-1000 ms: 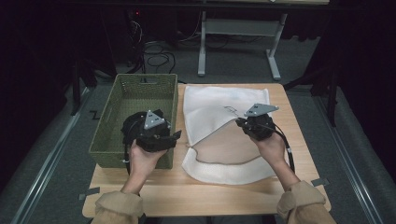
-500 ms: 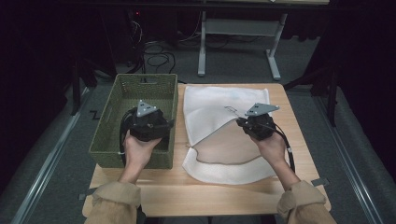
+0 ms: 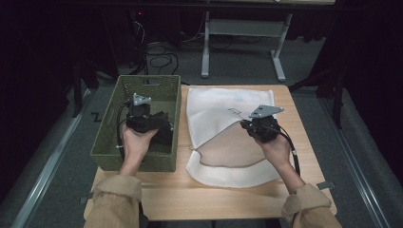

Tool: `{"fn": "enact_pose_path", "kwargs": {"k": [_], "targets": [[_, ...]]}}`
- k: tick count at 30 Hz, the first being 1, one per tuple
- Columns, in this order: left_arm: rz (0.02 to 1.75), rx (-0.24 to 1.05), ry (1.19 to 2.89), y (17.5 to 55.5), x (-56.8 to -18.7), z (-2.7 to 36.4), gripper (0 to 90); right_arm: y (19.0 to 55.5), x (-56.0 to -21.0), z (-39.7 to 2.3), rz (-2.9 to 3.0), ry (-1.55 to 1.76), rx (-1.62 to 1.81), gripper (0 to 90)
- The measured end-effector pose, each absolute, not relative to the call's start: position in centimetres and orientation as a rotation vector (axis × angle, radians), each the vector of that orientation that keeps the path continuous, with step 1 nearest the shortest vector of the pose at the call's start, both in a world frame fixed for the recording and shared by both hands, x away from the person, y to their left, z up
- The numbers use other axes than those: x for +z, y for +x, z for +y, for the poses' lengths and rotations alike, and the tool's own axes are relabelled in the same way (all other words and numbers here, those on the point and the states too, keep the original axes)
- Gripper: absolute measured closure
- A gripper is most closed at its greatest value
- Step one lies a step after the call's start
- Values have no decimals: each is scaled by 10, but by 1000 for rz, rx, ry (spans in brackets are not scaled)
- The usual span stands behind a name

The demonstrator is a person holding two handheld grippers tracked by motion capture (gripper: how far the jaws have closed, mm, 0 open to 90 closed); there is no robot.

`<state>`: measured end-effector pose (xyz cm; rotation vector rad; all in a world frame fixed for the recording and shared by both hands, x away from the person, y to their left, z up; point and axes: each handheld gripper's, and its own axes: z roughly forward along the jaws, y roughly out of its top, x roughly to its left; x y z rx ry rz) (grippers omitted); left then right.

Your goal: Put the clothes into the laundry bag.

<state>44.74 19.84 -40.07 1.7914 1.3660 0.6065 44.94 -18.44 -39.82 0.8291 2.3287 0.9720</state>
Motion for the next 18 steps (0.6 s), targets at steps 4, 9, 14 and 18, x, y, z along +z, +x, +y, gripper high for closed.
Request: {"fn": "enact_pose_path", "kwargs": {"k": [4, 9, 14, 18], "targets": [[1403, 605, 1810, 455, -406, 203, 232, 449, -398, -184, 2328, 825, 972, 877], [1460, 544, 1839, 468, -415, 210, 178, 450, -398, -184, 2331, 831, 969, 877], [1505, 523, 1877, 479, -426, 213, 170, 450, -398, -185, 2332, 831, 969, 877], [1567, 509, 1905, 489, -437, 216, 147, 450, -399, -185, 2329, 828, 974, 877]]}}
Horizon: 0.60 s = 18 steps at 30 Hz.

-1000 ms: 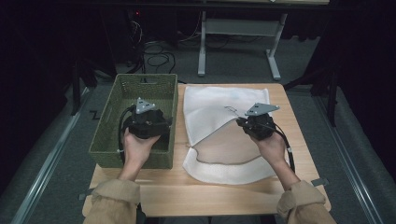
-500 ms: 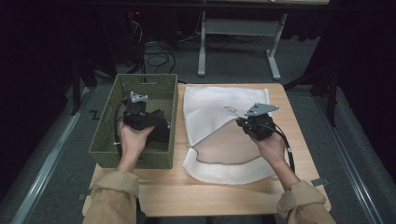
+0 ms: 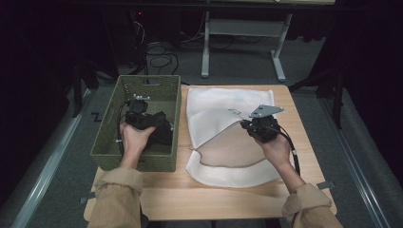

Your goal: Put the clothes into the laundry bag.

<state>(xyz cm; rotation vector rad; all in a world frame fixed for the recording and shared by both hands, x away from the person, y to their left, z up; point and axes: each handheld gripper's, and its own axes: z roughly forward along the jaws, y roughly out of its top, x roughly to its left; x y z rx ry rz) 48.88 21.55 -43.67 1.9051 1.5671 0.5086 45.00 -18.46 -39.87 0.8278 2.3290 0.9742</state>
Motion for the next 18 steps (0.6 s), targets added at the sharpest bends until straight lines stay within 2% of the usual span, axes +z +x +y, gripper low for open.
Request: {"fn": "enact_pose_path", "kwargs": {"k": [10, 18], "targets": [[1729, 417, 1928, 503, -459, 232, 40, 450, -403, -186, 2329, 835, 959, 877], [1774, 482, 1976, 509, -468, 230, 25, 449, -404, -184, 2328, 832, 940, 877]]}}
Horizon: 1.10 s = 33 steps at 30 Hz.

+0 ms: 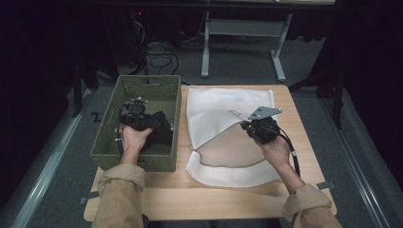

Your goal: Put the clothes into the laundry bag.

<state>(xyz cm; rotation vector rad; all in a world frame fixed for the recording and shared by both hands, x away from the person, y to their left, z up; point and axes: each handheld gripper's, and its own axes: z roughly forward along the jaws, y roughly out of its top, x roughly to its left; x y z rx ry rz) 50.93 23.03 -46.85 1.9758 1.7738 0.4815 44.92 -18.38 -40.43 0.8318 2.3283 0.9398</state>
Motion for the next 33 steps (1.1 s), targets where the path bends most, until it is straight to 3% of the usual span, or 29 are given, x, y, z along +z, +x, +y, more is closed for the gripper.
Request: {"fn": "enact_pose_path", "kwargs": {"k": [12, 29, 33], "targets": [[1942, 359, 1927, 514, -480, 243, 0, 448, -408, -183, 2336, 828, 934, 877], [2059, 287, 2027, 522, -496, 241, 3, 451, -408, -182, 2341, 829, 920, 877], [2101, 293, 2053, 523, -497, 238, 62, 450, -407, -179, 2340, 819, 913, 877]]}}
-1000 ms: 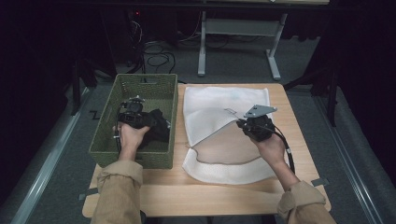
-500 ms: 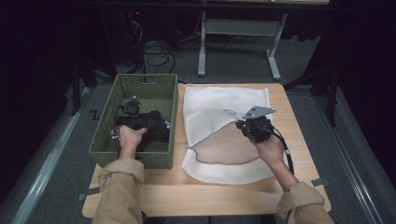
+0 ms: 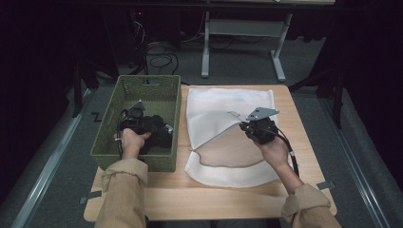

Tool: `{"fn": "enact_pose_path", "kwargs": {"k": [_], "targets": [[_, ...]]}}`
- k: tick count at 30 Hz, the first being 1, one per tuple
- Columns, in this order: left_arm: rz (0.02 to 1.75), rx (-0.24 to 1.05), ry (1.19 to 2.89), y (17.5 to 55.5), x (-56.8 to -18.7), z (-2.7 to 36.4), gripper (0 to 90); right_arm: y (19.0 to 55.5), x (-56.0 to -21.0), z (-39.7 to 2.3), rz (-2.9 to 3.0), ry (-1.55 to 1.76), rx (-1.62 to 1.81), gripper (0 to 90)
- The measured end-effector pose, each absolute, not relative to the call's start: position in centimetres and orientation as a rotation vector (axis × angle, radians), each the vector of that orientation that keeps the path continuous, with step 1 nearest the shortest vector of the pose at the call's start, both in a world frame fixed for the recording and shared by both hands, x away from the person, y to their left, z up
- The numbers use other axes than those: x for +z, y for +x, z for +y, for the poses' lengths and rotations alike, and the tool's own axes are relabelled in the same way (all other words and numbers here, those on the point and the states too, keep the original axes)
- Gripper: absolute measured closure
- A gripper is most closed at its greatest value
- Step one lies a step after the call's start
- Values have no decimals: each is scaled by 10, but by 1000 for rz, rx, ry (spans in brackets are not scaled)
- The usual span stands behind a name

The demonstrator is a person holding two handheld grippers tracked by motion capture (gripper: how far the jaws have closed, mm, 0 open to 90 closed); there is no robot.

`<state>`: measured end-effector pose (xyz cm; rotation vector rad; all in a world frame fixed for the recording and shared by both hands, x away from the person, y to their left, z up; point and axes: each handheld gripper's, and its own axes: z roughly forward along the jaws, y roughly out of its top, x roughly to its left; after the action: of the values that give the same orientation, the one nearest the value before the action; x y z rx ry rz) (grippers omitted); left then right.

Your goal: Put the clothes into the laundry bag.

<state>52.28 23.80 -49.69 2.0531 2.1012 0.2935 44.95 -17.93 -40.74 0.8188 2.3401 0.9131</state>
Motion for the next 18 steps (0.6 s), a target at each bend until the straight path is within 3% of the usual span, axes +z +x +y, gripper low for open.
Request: {"fn": "enact_pose_path", "kwargs": {"k": [9, 18], "targets": [[2129, 322, 2063, 518, -490, 238, 317, 449, -408, -179, 2337, 824, 926, 877], [2088, 341, 2072, 515, -483, 233, 413, 449, -408, -182, 2337, 833, 931, 876]]}}
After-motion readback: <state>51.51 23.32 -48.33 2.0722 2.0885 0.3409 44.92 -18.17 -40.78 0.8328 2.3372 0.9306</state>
